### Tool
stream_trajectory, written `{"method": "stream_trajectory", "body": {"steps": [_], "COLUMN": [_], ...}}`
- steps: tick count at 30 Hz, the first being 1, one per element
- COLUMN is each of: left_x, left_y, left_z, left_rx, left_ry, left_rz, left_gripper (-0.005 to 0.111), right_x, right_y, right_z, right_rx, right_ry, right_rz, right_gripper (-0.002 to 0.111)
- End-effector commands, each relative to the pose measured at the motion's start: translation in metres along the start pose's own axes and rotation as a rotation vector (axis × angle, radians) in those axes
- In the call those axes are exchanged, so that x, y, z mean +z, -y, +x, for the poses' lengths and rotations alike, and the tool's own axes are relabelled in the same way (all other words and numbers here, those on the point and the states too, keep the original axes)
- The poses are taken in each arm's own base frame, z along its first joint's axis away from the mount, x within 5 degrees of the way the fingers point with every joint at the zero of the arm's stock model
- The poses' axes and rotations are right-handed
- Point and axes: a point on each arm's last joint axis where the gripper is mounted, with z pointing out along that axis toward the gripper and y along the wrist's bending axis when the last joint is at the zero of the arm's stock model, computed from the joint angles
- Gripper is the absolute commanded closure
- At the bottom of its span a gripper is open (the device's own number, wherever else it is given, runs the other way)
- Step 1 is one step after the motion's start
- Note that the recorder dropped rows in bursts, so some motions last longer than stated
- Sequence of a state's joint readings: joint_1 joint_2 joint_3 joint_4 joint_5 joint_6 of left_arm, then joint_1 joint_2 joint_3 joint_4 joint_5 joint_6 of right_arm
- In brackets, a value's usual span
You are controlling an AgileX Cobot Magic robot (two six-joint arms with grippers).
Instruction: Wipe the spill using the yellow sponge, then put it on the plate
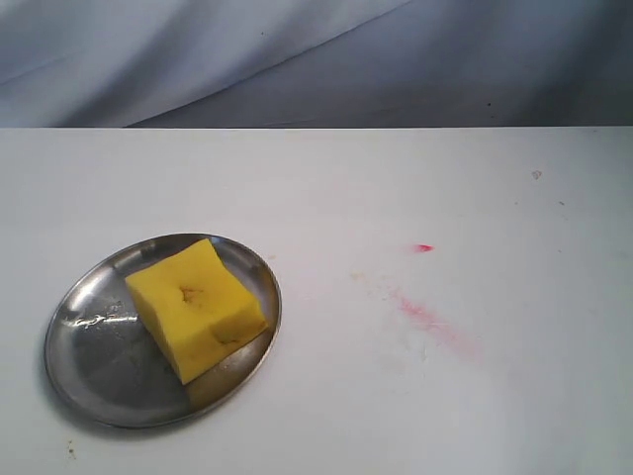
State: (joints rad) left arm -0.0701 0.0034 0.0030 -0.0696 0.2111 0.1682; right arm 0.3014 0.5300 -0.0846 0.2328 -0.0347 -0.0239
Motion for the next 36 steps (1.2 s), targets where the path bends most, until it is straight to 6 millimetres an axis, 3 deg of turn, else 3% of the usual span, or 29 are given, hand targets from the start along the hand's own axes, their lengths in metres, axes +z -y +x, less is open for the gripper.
{"method": "stream_trajectory", "body": {"steps": [1,13,24,32,36], "left_x": [0.0,0.0,0.0,0.0,0.0], "left_y": [0.0,0.0,0.0,0.0,0.0], "left_z": [-0.002,-0.002,-0.002,-0.002,-0.002], "left_rx": [-0.009,-0.009,-0.009,-0.009,-0.009], "left_ry": [0.011,0.011,0.011,0.011,0.011], "left_rz": [-0.002,-0.002,-0.002,-0.002,-0.002], "left_gripper": [0.107,0.107,0.107,0.107,0.107], "right_x": [-0.012,-0.033,-0.034,-0.048,-0.047], "right_y": [0.009,0.012,0.008,0.007,0.009], "right_z": [0.008,0.008,0.01,0.008,0.011], "right_rx": [-0.01,-0.12,-0.206,-0.191,-0.184], "right_ry": [0.091,0.271,0.254,0.371,0.336], "right_rz": [0.056,0.108,0.056,0.046,0.079], "right_gripper": [0.108,0.108,0.108,0.108,0.108]}}
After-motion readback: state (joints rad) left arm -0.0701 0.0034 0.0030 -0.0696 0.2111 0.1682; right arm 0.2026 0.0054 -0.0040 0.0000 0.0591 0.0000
